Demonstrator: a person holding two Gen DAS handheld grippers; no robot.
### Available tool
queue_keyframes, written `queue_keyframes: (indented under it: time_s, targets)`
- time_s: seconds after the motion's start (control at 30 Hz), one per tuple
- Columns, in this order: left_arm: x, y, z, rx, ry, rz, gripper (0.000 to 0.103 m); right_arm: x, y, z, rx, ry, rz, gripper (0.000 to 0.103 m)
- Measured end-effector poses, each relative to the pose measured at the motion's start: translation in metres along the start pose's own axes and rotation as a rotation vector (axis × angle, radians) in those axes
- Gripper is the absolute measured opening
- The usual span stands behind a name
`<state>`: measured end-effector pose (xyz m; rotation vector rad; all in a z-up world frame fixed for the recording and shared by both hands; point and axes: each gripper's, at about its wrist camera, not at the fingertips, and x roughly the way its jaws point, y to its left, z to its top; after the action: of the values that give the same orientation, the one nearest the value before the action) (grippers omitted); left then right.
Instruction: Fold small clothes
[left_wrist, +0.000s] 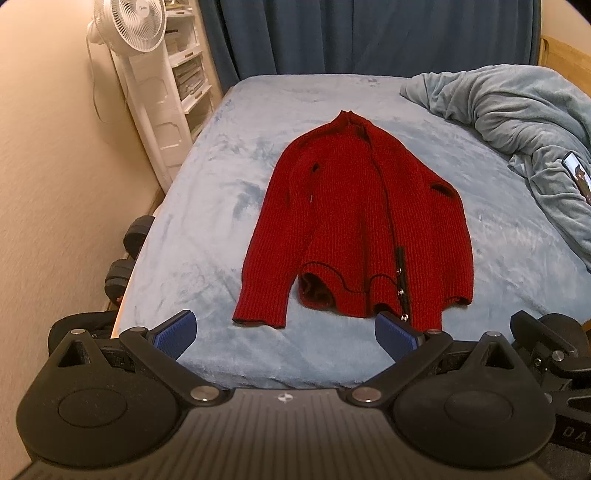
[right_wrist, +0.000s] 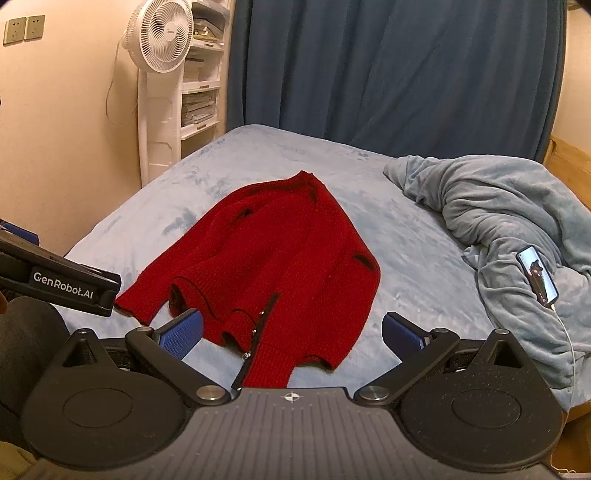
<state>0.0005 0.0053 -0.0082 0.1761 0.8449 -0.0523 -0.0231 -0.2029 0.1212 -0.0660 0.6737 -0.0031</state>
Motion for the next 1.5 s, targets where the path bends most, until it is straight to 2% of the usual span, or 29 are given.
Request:
queue_keyframes:
  time_s: [1.5]
  targets:
    - [0.0033,0.0004,-0.0015,0.009,0.010,0.003,0.103,0.0030,0.0023,-0.0047,0.008,0.007,0.002,0.102]
